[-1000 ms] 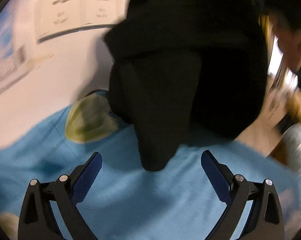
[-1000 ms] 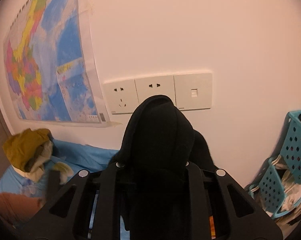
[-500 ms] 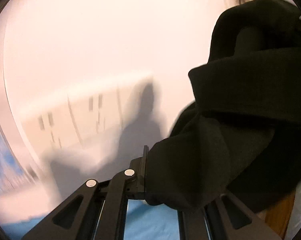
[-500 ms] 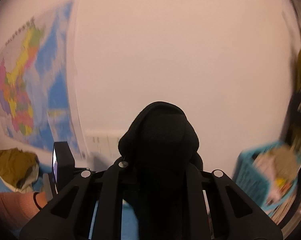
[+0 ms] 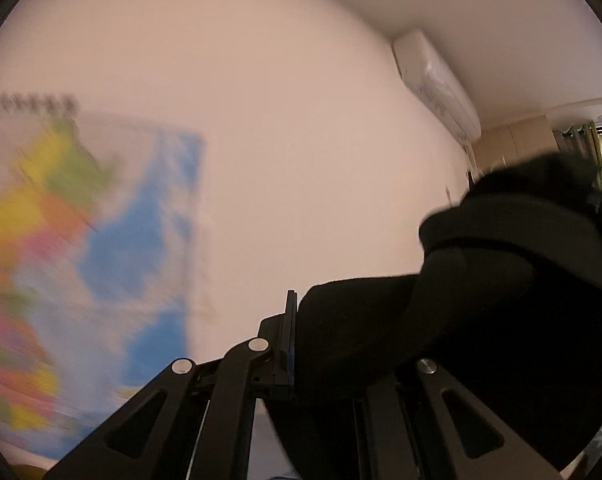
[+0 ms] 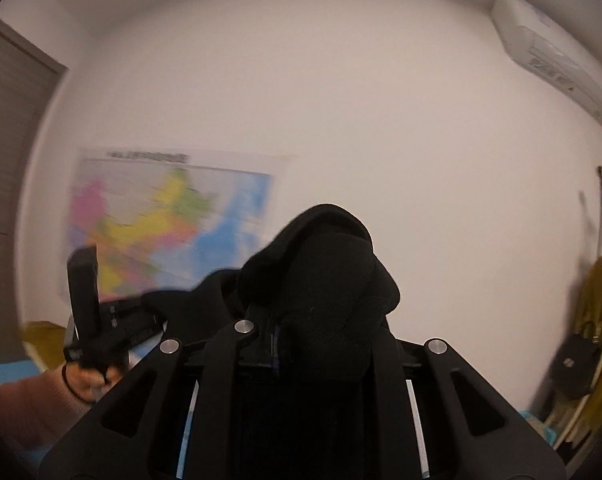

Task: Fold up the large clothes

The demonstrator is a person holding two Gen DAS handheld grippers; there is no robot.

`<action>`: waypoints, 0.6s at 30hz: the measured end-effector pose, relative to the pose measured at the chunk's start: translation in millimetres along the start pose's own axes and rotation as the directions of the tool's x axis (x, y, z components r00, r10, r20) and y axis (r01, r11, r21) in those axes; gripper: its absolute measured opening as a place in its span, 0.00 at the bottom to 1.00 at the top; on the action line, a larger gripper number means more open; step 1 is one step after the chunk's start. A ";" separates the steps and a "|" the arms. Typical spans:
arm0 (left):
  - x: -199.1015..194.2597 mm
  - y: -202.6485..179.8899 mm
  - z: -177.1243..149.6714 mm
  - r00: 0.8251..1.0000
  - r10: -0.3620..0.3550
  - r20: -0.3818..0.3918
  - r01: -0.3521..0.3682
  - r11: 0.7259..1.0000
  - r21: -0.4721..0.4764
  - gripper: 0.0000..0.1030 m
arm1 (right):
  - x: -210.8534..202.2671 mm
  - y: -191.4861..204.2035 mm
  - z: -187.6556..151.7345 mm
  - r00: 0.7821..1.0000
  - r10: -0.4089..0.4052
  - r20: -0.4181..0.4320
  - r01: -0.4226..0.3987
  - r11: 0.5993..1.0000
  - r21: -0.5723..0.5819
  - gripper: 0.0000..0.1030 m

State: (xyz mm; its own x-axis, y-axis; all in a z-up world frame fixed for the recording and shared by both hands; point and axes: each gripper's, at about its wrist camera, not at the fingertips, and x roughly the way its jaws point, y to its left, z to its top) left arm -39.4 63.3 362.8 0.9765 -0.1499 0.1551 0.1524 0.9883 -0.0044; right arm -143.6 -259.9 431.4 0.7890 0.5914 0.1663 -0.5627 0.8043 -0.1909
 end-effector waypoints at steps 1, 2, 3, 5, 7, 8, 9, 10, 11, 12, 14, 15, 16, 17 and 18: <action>-19.7 -5.5 7.9 1.000 0.022 0.015 -0.022 0.999 0.026 0.05 | -10.7 11.4 1.6 0.999 0.038 0.010 -0.038 0.999 -0.006 0.15; -41.6 -5.8 14.9 0.999 0.041 0.027 -0.042 0.998 0.049 0.05 | -16.4 20.2 2.2 0.998 0.062 0.010 -0.062 0.998 -0.011 0.15; -67.7 -0.9 20.4 0.997 0.075 0.028 -0.077 0.994 0.072 0.05 | -22.3 28.7 3.8 0.996 0.092 0.006 -0.092 0.996 -0.013 0.15; -103.2 -12.7 32.5 0.993 0.119 0.021 -0.120 0.987 0.110 0.05 | -31.4 50.9 3.3 0.987 0.159 -0.013 -0.159 0.987 -0.013 0.15; -133.7 -30.1 42.9 0.983 0.186 0.011 -0.185 0.966 0.180 0.05 | -40.3 75.5 3.7 0.976 0.215 -0.021 -0.215 0.975 -0.056 0.15; -145.4 -26.4 45.6 0.977 0.211 0.009 -0.208 0.956 0.206 0.05 | -45.1 84.5 3.8 0.970 0.244 -0.013 -0.244 0.967 -0.070 0.15; -158.6 -28.3 46.3 0.969 0.249 0.007 -0.243 0.942 0.230 0.05 | -46.9 92.3 4.3 0.961 0.276 -0.006 -0.275 0.958 -0.080 0.15; -168.8 -27.7 45.4 0.958 0.288 -0.004 -0.277 0.925 0.260 0.05 | -44.1 97.9 2.6 0.949 0.314 -0.001 -0.313 0.947 -0.078 0.15; -173.4 -27.6 41.8 0.949 0.315 -0.025 -0.296 0.912 0.283 0.05 | -36.9 101.8 -1.0 0.938 0.347 -0.006 -0.347 0.936 -0.063 0.15; -173.5 -21.5 36.8 0.933 0.357 -0.055 -0.325 0.896 0.304 0.05 | -21.7 106.2 -9.1 0.923 0.385 -0.022 -0.386 0.921 -0.047 0.15; -170.7 -6.1 17.8 0.908 0.402 -0.121 -0.350 0.884 0.311 0.05 | 5.8 111.6 -25.9 0.898 0.437 -0.049 -0.438 0.899 -0.010 0.16; -160.9 6.0 7.2 0.891 0.424 -0.165 -0.361 0.880 0.308 0.05 | 24.8 112.3 -37.9 0.879 0.471 -0.070 -0.470 0.882 0.033 0.16; -151.2 22.7 -10.0 0.867 0.445 -0.227 -0.374 0.879 0.295 0.05 | 49.8 115.1 -56.3 0.856 0.505 -0.106 -0.500 0.863 0.075 0.16; -137.8 40.7 -28.3 0.839 0.467 -0.281 -0.392 0.875 0.285 0.06 | 80.3 118.3 -79.3 0.838 0.525 -0.150 -0.512 0.851 0.116 0.16; -130.9 52.6 -43.0 0.818 0.480 -0.317 -0.403 0.872 0.279 0.06 | 100.6 120.0 -97.8 0.821 0.542 -0.182 -0.520 0.840 0.156 0.16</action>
State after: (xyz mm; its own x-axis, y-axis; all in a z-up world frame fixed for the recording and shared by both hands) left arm -152.7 133.7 299.8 0.9204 0.3425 -0.1885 -0.3032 0.9297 0.2091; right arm -107.7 -109.5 330.6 0.3878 0.9106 -0.1428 -0.9211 0.3772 -0.0962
